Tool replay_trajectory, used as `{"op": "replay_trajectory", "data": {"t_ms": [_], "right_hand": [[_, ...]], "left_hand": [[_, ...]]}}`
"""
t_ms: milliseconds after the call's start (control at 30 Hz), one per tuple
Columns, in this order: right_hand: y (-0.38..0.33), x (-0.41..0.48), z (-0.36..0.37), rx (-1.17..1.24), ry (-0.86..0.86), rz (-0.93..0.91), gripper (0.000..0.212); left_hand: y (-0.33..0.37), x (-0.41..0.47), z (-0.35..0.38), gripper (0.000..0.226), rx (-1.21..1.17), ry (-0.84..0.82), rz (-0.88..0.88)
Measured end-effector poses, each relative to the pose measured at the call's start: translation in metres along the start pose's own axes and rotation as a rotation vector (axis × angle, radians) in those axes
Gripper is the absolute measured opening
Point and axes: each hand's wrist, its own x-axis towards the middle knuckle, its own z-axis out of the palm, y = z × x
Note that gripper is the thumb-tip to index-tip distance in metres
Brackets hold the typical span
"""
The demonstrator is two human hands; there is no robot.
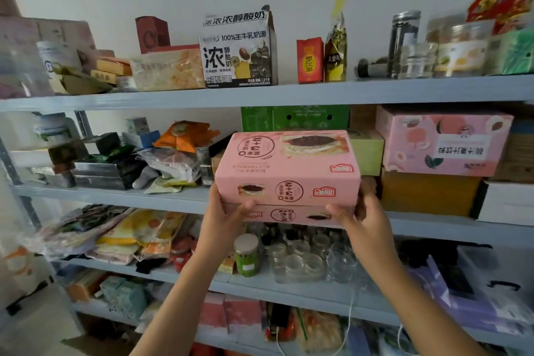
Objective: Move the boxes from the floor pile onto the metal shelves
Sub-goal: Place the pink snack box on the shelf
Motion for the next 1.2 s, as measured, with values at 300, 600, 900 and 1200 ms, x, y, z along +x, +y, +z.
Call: {"op": "replay_trajectory", "data": {"t_ms": [300, 600, 900, 1200], "right_hand": [[-0.003, 0.072, 0.153, 0.077, -0.048, -0.062, 0.063], [0.015, 0.124, 0.216, 0.040, -0.036, -0.046, 0.074], [0.033, 0.159, 0.230, -0.028, -0.001, -0.021, 0.069], [0.041, 0.193, 0.217, -0.198, 0.070, -0.043, 0.066]], "left_hand": [[-0.046, 0.098, -0.114, 0.065, 0.030, 0.043, 0.073], [-0.085, 0.172, -0.154, 0.059, 0.025, 0.017, 0.090], [-0.118, 0.218, -0.148, 0.051, 0.011, -0.024, 0.080], [-0.127, 0.262, -0.118, 0.042, -0.039, -0.124, 0.044]]}}
